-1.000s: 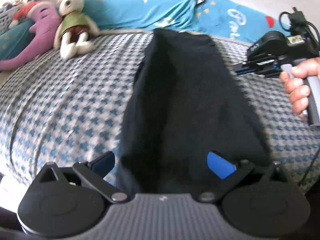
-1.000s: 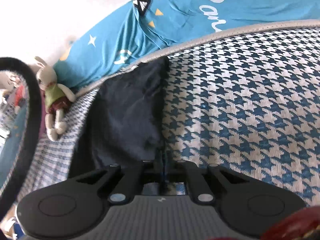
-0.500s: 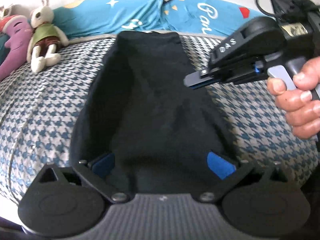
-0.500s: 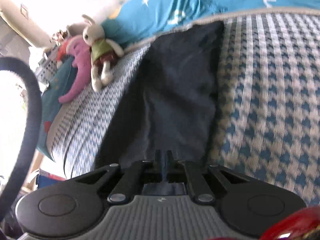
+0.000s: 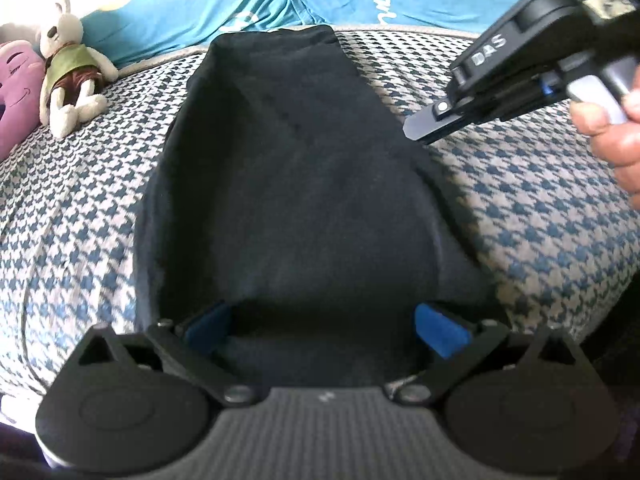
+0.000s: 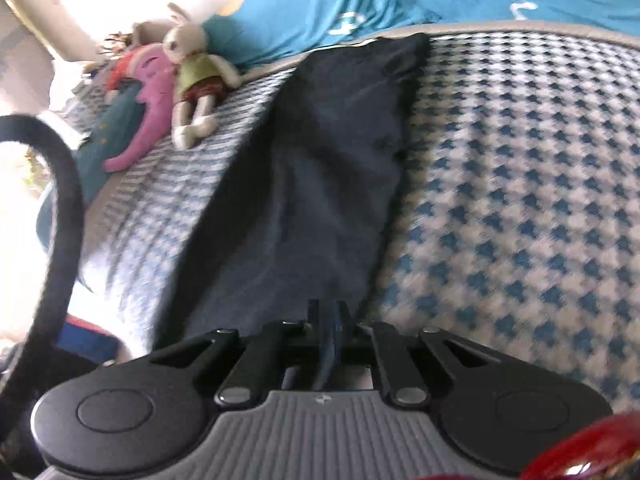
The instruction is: Fold clothes
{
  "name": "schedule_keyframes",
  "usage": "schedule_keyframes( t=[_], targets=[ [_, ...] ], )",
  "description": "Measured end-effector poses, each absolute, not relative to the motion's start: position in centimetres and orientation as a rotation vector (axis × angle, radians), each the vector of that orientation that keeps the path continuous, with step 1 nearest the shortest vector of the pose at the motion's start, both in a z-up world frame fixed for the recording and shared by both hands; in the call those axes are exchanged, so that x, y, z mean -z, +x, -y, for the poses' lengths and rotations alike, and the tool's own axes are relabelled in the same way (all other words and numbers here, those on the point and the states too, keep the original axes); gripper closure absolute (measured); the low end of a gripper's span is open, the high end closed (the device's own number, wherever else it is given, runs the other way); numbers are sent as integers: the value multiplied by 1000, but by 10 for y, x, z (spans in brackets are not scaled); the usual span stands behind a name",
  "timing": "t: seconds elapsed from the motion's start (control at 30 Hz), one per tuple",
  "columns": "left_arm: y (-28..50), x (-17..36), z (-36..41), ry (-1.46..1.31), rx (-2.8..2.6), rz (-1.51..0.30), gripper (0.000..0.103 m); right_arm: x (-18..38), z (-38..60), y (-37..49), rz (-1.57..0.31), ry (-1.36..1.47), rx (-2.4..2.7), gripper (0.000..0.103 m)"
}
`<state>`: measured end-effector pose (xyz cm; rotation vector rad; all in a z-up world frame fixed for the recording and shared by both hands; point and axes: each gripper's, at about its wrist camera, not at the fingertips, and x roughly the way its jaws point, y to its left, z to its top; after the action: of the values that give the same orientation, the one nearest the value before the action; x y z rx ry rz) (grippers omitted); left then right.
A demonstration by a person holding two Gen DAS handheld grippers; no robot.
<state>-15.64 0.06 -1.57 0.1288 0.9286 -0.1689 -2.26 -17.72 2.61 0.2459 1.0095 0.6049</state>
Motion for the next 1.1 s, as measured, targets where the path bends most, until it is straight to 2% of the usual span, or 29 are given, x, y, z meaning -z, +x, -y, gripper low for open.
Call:
schedule_keyframes(
  t=[0.43, 0.53, 0.77, 0.97, 1.0, 1.03, 1.1],
  targets=[
    [-161, 16, -6, 109, 169, -937, 0, -14, 165, -71, -1072, 134, -640, 93],
    [-162, 14, -11, 86, 159, -931, 0, -14, 166, -82, -1080, 150, -663, 89],
    [-163, 7, -23, 31, 105, -899, 0, -28, 188, -93, -970, 234, -626, 89],
    [-159, 7, -27, 13, 58, -897, 0, -18, 184, -93, -1002, 247, -593, 89],
    [-159, 7, -28, 11, 53, -897, 0, -15, 181, -92, -1013, 227, -563, 89],
    [-159, 7, -28, 10, 49, -898, 0, -12, 179, -90, -1024, 223, -529, 100],
    [-159, 8, -29, 26, 27, -903, 0, -12, 182, -87, -1019, 258, -479, 99]
  ],
)
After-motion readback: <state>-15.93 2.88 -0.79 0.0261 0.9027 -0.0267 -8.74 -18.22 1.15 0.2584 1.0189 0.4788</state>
